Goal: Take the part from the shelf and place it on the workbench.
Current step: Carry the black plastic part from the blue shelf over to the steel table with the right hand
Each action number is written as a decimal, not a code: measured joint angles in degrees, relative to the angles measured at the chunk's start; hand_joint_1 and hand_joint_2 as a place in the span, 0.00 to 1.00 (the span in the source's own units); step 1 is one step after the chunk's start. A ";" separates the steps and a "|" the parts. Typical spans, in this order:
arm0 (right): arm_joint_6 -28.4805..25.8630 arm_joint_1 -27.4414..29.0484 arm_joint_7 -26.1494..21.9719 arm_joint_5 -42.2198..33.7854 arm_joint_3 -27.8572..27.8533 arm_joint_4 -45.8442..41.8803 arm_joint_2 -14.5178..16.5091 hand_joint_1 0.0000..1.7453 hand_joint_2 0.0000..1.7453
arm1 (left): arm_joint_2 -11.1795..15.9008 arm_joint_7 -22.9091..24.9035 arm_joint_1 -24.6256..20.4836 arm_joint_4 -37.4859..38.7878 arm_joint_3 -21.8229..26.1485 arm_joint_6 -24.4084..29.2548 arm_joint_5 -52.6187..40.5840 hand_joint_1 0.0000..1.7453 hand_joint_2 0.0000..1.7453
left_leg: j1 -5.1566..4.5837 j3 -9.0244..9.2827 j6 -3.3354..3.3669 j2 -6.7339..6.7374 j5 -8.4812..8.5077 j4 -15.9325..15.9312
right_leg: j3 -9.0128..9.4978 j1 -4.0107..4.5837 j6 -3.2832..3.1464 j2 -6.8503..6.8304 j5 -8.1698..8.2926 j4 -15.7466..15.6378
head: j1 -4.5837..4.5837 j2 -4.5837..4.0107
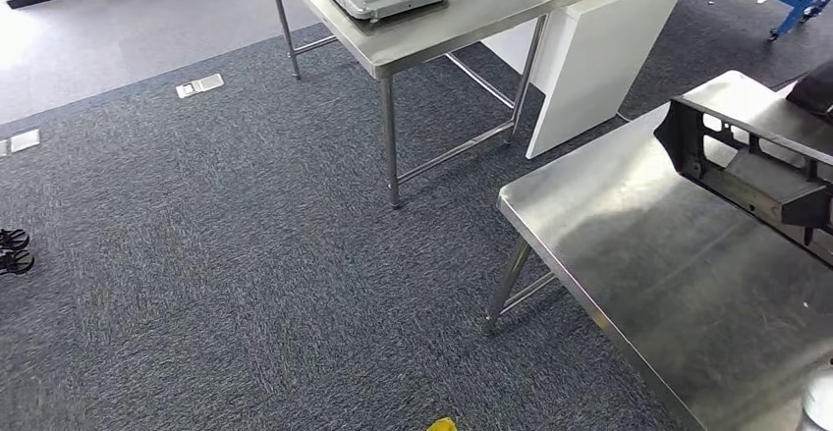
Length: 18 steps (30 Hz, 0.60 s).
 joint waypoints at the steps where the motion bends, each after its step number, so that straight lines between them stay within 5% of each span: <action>1: -0.09 0.31 0.01 0.07 -0.37 -0.27 0.04 1.00 1.00 | 0.04 0.04 -0.01 -0.01 -0.05 0.00 0.02 0.00 1.00 | -0.18 0.12 0.08 0.75 0.05 -0.28 | -0.30 -0.08 0.38 0.74 0.19 -0.10 | -0.03 -0.01; 2: -0.13 0.62 0.02 0.20 -0.78 -0.55 0.04 1.00 1.00 | 0.02 0.07 -0.06 -0.01 -0.12 -0.01 0.03 0.00 1.00 | -0.20 0.25 0.34 1.58 0.32 -0.65 | -0.62 -0.19 0.72 1.09 0.29 -0.01 | -0.03 -0.01; 4: -0.16 1.19 0.05 0.57 -1.74 -1.14 0.11 1.00 1.00 | 0.01 0.09 -0.24 -0.01 -0.28 -0.04 0.06 0.00 1.00 | -0.17 0.61 0.96 3.24 0.97 -1.67 | -1.93 0.02 1.00 -1.19 -0.68 1.88 | 0.14 0.00; 6: -0.20 1.89 0.02 0.69 -2.79 -1.74 0.33 1.00 1.00 | 0.04 0.07 -0.29 -0.01 -0.37 -0.27 0.17 0.00 1.00 | -0.24 0.74 1.30 4.90 1.30 -2.19 | -4.84 0.30 0.72 -4.98 -3.48 7.77 | 0.41 0.01; 9: -0.24 4.72 -1.04 -0.83 -5.55 -2.33 0.86 1.00 1.00 | 0.04 -0.01 -0.11 0.01 -0.40 -0.73 0.41 0.00 1.00 | -0.29 0.60 1.27 7.26 1.22 -2.16 | -8.13 -0.04 1.15 -6.72 -6.06 15.20 | 0.58 -0.01; 11: -0.23 6.32 -1.94 -1.77 -7.68 -2.45 1.19 1.00 1.00 | -0.01 -0.03 -0.04 0.01 -0.42 -0.78 0.48 0.00 1.00 | -0.11 0.69 0.95 8.76 1.00 -2.12 | -5.34 -0.58 2.30 -7.98 -4.18 10.45 | 0.61 -0.01; 13: -0.23 6.95 -2.33 -2.07 -8.83 -2.64 1.42 1.00 1.00 | 0.14 -0.05 -0.02 0.01 -0.43 -0.79 0.48 0.00 1.00 | -0.31 1.03 0.25 10.30 0.50 -1.94 | -0.97 -0.80 3.02 -11.12 -1.79 2.68 | 0.74 0.00; 15: -0.24 7.40 -2.43 -2.19 -9.48 -2.85 1.69 1.00 1.00 | 0.38 -0.09 -0.08 -0.01 -0.45 -0.79 0.48 0.00 1.00 | -0.72 1.58 -0.54 11.80 -0.22 -1.77 | 0.80 -0.64 2.51 -12.36 -0.83 -0.32 | 0.69 0.01; 17: -0.24 7.85 -2.46 -2.26 -10.14 -3.04 1.91 1.00 1.00 | 0.42 -0.13 -0.31 -0.02 -0.47 -0.79 0.48 0.00 1.00 | -0.59 2.13 -1.14 13.00 -0.80 -1.71 | 0.71 -0.73 1.59 -10.63 -0.63 -0.19 | 0.49 0.01; 18: -0.25 7.98 -2.48 -2.28 -10.46 -3.19 1.96 1.00 1.00 | 0.41 -0.15 -0.46 -0.02 -0.48 -0.79 0.48 0.00 1.00 | -0.35 2.17 -1.44 12.37 -1.34 -1.26 | 0.67 -0.86 1.26 -9.83 -0.56 -0.18 | 0.47 0.00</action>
